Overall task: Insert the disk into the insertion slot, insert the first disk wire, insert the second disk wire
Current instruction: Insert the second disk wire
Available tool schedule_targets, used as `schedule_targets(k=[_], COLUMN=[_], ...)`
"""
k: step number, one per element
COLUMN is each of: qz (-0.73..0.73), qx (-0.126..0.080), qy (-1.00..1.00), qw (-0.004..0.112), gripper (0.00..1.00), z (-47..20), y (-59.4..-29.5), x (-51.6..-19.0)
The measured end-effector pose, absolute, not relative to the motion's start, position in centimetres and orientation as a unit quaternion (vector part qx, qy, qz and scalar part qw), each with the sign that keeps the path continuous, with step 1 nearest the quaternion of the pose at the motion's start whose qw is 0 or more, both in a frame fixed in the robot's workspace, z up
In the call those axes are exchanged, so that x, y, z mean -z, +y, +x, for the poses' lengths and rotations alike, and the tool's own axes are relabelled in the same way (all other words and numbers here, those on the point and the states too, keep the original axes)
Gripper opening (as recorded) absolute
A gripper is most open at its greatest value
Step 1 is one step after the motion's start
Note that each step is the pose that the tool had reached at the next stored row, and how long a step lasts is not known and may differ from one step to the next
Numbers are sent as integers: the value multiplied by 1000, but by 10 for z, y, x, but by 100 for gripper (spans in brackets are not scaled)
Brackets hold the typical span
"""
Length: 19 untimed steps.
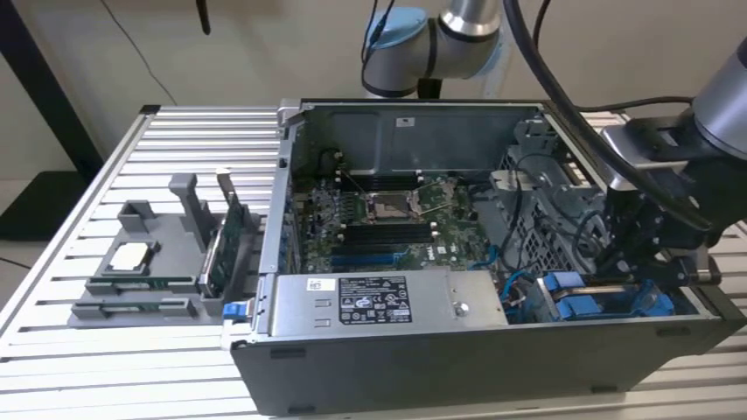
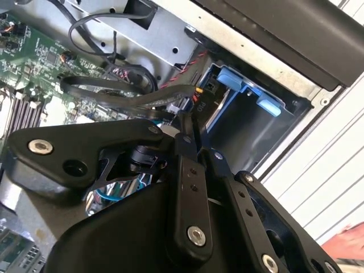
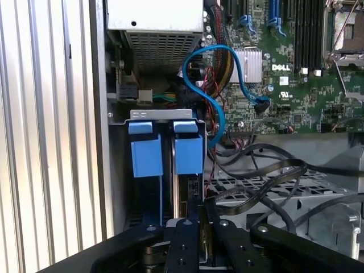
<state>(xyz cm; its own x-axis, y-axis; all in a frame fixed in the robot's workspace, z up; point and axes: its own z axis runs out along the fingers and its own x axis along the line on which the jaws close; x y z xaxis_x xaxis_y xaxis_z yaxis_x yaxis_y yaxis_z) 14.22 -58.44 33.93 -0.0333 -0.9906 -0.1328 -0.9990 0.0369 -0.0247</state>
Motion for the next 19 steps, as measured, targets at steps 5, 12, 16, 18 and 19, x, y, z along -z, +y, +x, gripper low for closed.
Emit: schedule_targets(k=[5,12,16,18,19], qz=[-693,-693,-693,-693,-693], qx=[-37,-37,-37,-37,-37], qy=[718,718,718,718,718], qw=[56,57,57,57,57], gripper=[16,24,24,24,24], z=[142,142,142,142,142], y=[-584,-584,-584,-584,-584], x=[-334,-350,-358,-361,-363])
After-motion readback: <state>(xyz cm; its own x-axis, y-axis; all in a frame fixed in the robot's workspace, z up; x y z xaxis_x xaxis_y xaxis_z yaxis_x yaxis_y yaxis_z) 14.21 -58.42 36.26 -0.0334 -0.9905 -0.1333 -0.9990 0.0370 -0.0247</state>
